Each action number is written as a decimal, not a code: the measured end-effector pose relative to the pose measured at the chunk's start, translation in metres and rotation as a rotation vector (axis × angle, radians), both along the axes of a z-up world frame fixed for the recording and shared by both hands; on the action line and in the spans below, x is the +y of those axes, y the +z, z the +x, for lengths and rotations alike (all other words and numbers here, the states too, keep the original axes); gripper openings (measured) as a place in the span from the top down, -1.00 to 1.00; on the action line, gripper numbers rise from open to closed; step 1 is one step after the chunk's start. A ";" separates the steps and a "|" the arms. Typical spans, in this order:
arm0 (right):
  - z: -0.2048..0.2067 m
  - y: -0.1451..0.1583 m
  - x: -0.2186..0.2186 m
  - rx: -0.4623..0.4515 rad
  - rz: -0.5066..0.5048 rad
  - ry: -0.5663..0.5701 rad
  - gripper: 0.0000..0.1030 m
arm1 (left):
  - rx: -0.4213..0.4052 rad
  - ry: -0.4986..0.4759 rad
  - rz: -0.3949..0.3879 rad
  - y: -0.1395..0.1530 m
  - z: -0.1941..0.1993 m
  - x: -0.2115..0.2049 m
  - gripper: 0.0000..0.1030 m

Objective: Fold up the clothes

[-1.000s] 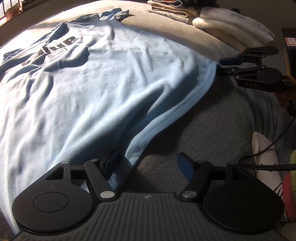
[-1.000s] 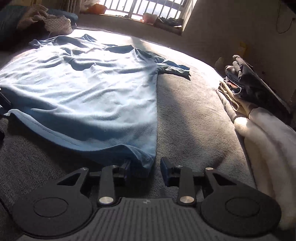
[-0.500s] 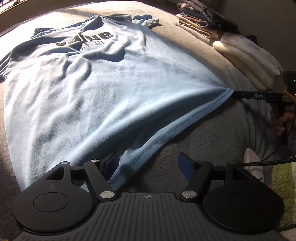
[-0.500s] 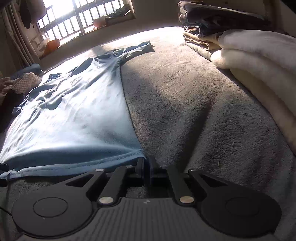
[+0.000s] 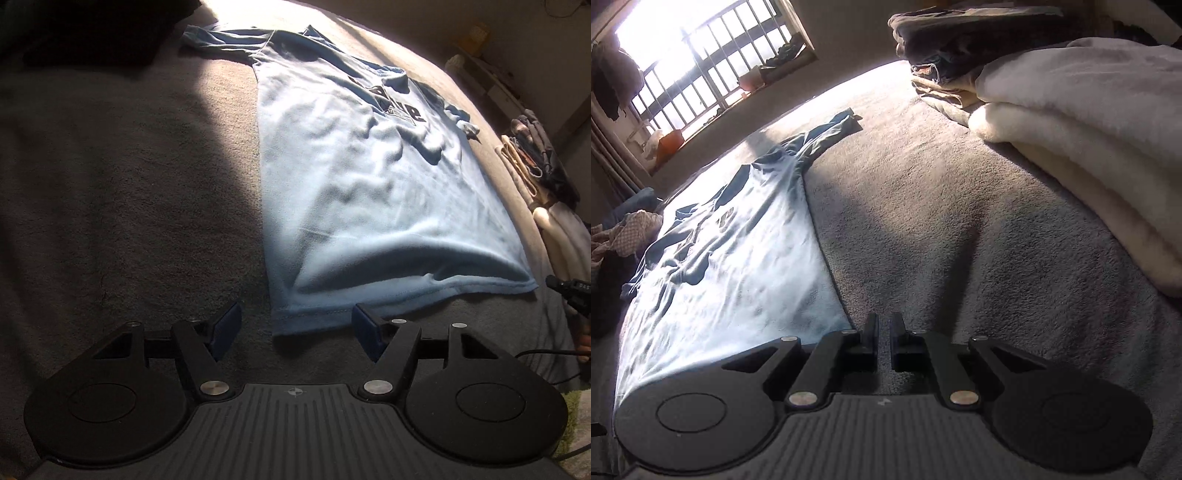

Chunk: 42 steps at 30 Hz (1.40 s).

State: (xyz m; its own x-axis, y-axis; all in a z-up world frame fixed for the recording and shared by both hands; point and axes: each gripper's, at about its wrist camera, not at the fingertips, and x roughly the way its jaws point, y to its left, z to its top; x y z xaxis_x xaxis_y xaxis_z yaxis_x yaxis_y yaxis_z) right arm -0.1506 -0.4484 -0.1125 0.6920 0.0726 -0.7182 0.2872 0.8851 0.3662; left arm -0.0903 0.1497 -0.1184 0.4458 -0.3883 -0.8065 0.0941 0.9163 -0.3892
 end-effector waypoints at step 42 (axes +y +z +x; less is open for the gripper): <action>0.048 -0.025 0.009 0.191 0.336 0.148 0.91 | 0.101 0.175 -0.192 -0.026 0.000 0.026 0.91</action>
